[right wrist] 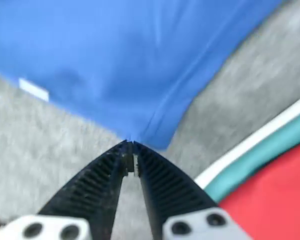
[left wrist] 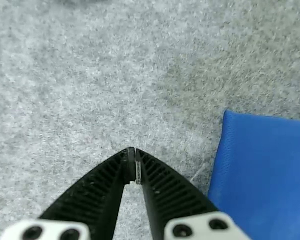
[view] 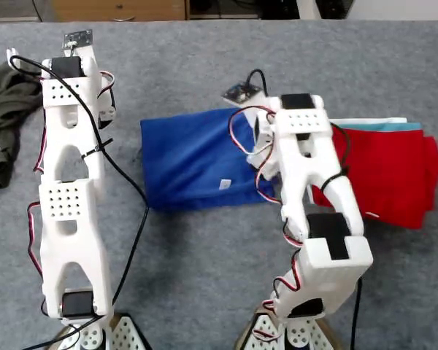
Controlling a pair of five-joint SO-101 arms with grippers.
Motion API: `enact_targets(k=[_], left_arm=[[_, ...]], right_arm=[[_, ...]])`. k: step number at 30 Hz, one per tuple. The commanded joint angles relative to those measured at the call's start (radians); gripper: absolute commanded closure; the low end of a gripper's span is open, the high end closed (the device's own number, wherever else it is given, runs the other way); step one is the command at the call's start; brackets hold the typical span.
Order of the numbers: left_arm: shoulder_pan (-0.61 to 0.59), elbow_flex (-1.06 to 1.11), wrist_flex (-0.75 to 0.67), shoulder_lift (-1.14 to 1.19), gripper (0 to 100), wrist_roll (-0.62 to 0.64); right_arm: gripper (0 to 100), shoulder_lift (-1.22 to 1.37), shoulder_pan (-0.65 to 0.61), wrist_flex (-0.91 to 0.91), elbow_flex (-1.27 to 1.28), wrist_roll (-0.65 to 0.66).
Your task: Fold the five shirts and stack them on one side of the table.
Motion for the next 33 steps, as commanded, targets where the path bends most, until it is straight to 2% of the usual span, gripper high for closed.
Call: enact_targets(k=[1, 7, 13, 20, 27, 33], left_arm=[[0.0, -0.054, 0.009, -0.016, 98, -0.011], [-0.002, -0.054, 0.008, -0.016, 98, -0.011], [0.0, -0.054, 0.008, -0.016, 98, -0.011], [0.0, -0.054, 0.008, -0.016, 98, -0.011], [0.02, -0.054, 0.008, -0.016, 98, -0.025], [0.117, -0.058, 0.011, -0.033, 98, -0.015]], right_arm=[[99.5, 0.044, -0.012, -0.078, -0.048, -0.061], [99.5, 0.148, -0.013, -0.034, -0.042, -0.072], [99.6, 0.151, -0.024, 0.054, -0.033, -0.071], [99.6, 0.142, -0.01, 0.052, -0.053, -0.072], [99.6, -0.062, 0.101, 0.06, -0.217, -0.129], [99.6, -0.26, 0.03, 0.183, -0.131, -0.127]])
